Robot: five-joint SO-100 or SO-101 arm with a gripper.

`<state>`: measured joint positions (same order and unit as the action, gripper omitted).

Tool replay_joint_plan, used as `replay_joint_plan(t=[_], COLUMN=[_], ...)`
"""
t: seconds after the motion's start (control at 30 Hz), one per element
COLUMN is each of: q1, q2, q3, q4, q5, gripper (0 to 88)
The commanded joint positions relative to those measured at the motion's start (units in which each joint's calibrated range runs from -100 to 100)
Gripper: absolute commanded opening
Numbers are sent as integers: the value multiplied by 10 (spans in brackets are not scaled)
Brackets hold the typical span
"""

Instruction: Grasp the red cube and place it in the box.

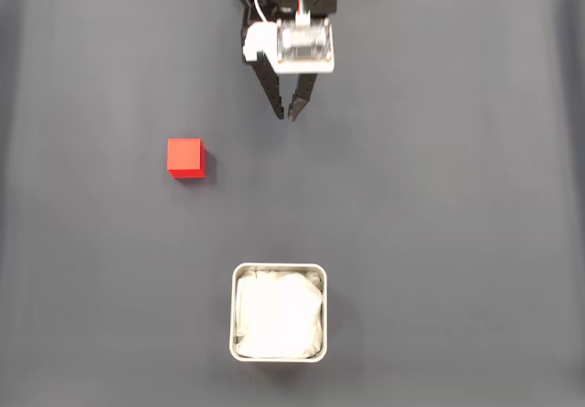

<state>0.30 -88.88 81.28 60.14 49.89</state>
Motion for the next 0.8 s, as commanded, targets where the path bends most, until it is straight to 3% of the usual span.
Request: replay_joint_plan(t=[0.0,0.37,0.77], q1=[8,4,72], q2=[73,252,355], q3=[-148,-451,-574], q4=[-23,45,119], q5=[-1,0,-6], gripper=[0,0,0])
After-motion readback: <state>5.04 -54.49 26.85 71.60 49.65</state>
